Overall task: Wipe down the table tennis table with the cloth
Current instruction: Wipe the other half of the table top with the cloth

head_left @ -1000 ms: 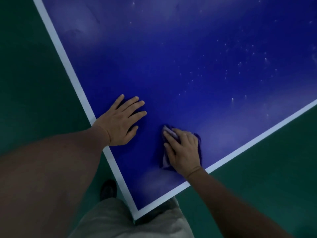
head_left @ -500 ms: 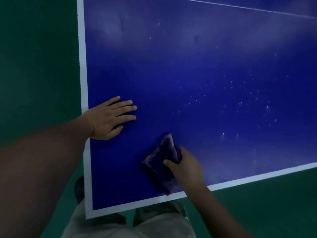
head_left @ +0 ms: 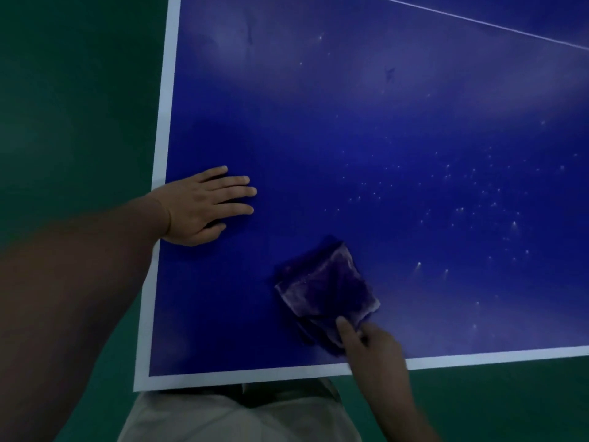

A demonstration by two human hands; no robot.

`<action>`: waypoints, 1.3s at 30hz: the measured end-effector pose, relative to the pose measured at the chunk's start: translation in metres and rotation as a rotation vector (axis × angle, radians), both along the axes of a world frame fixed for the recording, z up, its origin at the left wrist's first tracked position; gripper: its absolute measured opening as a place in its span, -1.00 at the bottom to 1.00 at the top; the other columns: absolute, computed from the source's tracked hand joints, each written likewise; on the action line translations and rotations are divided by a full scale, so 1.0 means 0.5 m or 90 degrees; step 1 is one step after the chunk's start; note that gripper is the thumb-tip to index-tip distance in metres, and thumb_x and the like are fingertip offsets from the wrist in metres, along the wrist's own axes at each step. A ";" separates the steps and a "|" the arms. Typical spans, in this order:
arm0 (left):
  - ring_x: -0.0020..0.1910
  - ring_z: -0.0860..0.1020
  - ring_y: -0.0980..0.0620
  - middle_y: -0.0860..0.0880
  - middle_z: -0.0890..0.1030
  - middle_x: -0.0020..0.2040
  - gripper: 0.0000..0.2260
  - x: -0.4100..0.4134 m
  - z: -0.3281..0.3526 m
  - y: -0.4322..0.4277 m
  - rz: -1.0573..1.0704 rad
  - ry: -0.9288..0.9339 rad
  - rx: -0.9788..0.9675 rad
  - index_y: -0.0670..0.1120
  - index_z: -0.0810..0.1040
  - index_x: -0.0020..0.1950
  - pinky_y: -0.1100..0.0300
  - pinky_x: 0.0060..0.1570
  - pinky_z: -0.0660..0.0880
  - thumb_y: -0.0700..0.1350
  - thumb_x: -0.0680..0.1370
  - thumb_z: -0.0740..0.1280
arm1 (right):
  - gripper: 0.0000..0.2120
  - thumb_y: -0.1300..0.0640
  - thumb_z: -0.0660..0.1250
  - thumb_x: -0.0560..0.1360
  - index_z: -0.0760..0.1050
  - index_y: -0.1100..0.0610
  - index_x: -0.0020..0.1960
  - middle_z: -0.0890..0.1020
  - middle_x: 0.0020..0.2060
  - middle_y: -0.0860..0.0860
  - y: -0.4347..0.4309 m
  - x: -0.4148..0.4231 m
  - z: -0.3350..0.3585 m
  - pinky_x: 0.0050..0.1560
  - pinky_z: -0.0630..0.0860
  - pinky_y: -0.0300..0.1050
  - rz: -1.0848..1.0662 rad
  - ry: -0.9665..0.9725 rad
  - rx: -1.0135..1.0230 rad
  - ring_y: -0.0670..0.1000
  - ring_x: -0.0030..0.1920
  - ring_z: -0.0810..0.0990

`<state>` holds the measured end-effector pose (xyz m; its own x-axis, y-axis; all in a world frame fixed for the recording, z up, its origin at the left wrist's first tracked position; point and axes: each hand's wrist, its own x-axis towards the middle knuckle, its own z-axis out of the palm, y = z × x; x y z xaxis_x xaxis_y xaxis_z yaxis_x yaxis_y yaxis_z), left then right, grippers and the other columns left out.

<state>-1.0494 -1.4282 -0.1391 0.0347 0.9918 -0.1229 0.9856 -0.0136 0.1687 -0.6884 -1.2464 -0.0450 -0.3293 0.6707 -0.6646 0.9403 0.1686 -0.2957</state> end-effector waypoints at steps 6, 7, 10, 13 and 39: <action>0.62 0.05 -0.08 -0.06 0.21 0.61 -0.48 -0.003 -0.001 0.001 -0.002 0.009 0.002 0.02 0.33 0.55 -0.17 0.56 -0.02 0.10 0.59 0.09 | -0.45 0.10 0.54 0.36 0.52 0.09 0.33 0.31 0.50 0.21 0.022 -0.144 0.005 0.46 0.21 0.30 0.343 0.130 0.360 0.27 0.52 0.18; 0.62 0.05 -0.08 -0.06 0.21 0.61 -0.48 -0.004 -0.003 0.000 -0.004 0.010 0.006 0.02 0.33 0.55 -0.17 0.56 -0.03 0.10 0.59 0.10 | -0.45 0.11 0.51 0.39 0.50 0.05 0.36 0.28 0.52 0.16 0.032 -0.170 0.003 0.48 0.20 0.28 0.381 0.125 0.318 0.24 0.53 0.16; 0.62 0.04 -0.09 -0.06 0.20 0.61 -0.48 -0.006 -0.006 0.003 -0.010 0.000 0.010 0.02 0.32 0.55 -0.16 0.57 -0.05 0.11 0.59 0.10 | -0.63 -0.11 0.35 0.58 0.51 -0.01 0.33 0.34 0.46 -0.02 0.059 -0.200 -0.008 0.35 0.38 0.03 0.323 0.116 0.114 0.07 0.45 0.33; 0.62 0.05 -0.09 -0.07 0.21 0.60 -0.49 -0.008 -0.010 0.003 -0.007 -0.005 0.017 0.02 0.32 0.55 -0.17 0.56 -0.04 0.11 0.59 0.10 | -0.66 0.03 0.41 0.57 0.44 -0.01 0.30 0.30 0.40 -0.04 0.035 -0.144 -0.005 0.17 0.54 -0.05 0.293 0.094 0.132 0.05 0.26 0.48; 0.62 0.06 -0.07 -0.08 0.21 0.61 -0.46 -0.008 -0.007 0.005 0.006 -0.046 0.035 0.00 0.29 0.57 -0.14 0.57 -0.06 0.10 0.58 0.14 | -0.66 -0.14 0.19 0.62 0.49 0.07 0.23 0.47 0.33 0.12 0.010 -0.171 -0.168 0.53 0.09 0.31 0.428 0.245 0.419 0.22 0.40 0.38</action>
